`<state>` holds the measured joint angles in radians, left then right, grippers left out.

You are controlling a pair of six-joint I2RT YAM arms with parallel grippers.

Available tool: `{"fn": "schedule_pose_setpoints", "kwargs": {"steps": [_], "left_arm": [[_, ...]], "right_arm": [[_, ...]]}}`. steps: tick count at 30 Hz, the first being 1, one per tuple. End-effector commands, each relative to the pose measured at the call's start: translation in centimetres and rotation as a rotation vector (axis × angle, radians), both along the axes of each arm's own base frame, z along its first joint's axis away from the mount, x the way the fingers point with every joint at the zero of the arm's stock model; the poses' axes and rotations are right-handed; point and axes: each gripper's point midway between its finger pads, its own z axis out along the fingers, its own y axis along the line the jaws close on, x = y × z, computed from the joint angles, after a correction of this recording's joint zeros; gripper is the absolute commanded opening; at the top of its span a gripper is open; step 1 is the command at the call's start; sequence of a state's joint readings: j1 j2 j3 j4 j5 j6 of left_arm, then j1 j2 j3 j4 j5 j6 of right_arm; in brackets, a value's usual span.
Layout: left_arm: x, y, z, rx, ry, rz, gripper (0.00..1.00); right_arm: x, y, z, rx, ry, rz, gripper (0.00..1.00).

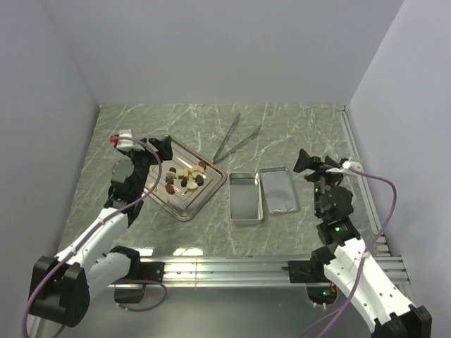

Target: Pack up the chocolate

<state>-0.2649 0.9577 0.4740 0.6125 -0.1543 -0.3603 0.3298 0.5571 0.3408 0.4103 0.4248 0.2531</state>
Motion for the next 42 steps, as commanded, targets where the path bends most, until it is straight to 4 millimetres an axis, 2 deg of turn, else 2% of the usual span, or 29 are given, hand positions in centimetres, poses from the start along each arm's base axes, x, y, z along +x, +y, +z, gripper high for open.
{"fn": "schedule_pose_setpoints", "kwargs": {"steps": [1,2,4,5,6,8,9,13,14,15,17,19,20,21,22,23,24,25,26,27,28,29,30,31,32,34,36,40,42], "left_arm": [[1.0,-1.0,1.1,0.033,0.025,-0.018,0.99],[1.3,-1.4,0.5,0.05,0.043,-0.011,0.99],[1.6,-1.8,0.7,0.101,0.039,-0.004,0.99],[1.7,-2.4,0.1,0.125,0.055,-0.016,1.0],[1.9,-2.8,0.6,0.153,0.048,-0.022,0.99],[2.4,-3.6,-0.3,0.192,0.086,-0.043,0.98],[2.5,-4.6,0.5,0.214,0.073,-0.07,0.99],[3.3,-7.4,1.0,0.276,0.08,-0.174,1.0],[3.6,-8.3,0.5,0.295,0.09,-0.203,1.0],[3.9,-9.0,1.3,0.32,0.078,-0.226,0.99],[4.6,-11.1,1.4,0.358,0.07,-0.314,1.0],[5.2,-12.4,0.8,0.402,0.086,-0.368,0.99],[5.7,-13.6,-0.9,0.424,0.121,-0.423,0.99],[6.4,-14.2,-0.3,0.47,0.111,-0.448,1.0],[7.0,-14.9,-0.7,0.49,0.115,-0.476,1.0],[8.1,-16.5,-1.6,0.505,0.125,-0.531,0.99],[8.8,-17.0,-2.2,0.531,0.129,-0.551,0.99],[9.8,-17.9,-5.5,0.555,0.198,-0.589,0.99],[10.7,-19.1,-4.3,0.567,0.163,-0.63,0.99],[11.4,-19.6,-5.1,0.579,0.178,-0.646,1.0],[12.2,-20.1,-8.2,0.596,0.247,-0.674,1.0],[13.2,-20.9,-7.1,0.596,0.22,-0.678,0.99],[13.9,-21.2,-7.5,0.612,0.22,-0.686,1.0],[14.4,-21.6,-9.6,0.623,0.257,-0.703,1.0],[15.1,-22.2,-9.1,0.631,0.246,-0.707,0.99],[15.6,-22.6,-10.7,0.656,0.272,-0.726,0.99],[15.8,-22.9,-11.0,0.669,0.274,-0.739,0.99],[15.0,-23.5,-12.6,0.677,0.291,-0.799,0.99],[14.3,-23.2,-14.2,0.699,0.336,-0.813,0.99]], "right_arm": [[1.1,0.7,1.1,0.003,-0.002,0.011,1.0],[1.4,0.8,1.2,0.0,0.002,0.012,1.0],[1.9,1.0,1.4,-0.005,0.006,0.015,1.0],[2.5,1.3,0.9,-0.015,0.027,0.021,1.0],[2.7,1.5,0.8,-0.02,0.033,0.028,1.0],[3.5,1.9,0.7,-0.029,0.053,0.036,1.0],[3.7,2.1,1.1,-0.027,0.05,0.039,1.0],[4.4,2.7,1.0,-0.034,0.062,0.062,1.0],[4.4,2.7,1.2,-0.033,0.056,0.065,1.0],[4.4,2.9,1.3,-0.036,0.052,0.073,1.0],[4.4,3.0,1.5,-0.038,0.047,0.08,1.0],[4.4,3.0,1.7,-0.04,0.046,0.083,1.0],[4.4,3.1,1.7,-0.04,0.044,0.085,1.0],[4.3,3.2,1.6,-0.04,0.044,0.089,1.0],[4.2,3.2,1.8,-0.039,0.038,0.091,1.0],[4.2,3.2,1.7,-0.04,0.039,0.097,1.0],[4.1,3.3,1.6,-0.041,0.04,0.1,1.0],[3.9,3.1,1.9,-0.039,0.033,0.097,1.0],[3.8,3.0,1.8,-0.038,0.035,0.092,1.0],[3.7,2.9,1.6,-0.038,0.036,0.091,1.0],[3.4,2.8,1.9,-0.032,0.022,0.088,1.0],[3.3,2.7,2.1,-0.03,0.013,0.086,1.0],[3.2,2.7,1.9,-0.029,0.013,0.089,1.0],[3.0,2.6,2.1,-0.026,0.001,0.091,1.0],[2.9,2.6,2.1,-0.025,-0.004,0.091,1.0],[2.7,2.5,2.1,-0.021,-0.006,0.091,1.0],[2.6,2.4,1.8,-0.019,0.003,0.087,1.0],[2.3,2.4,1.6,-0.01,0.006,0.095,1.0],[1.9,2.4,1.4,-0.002,0.006,0.099,1.0]]}}
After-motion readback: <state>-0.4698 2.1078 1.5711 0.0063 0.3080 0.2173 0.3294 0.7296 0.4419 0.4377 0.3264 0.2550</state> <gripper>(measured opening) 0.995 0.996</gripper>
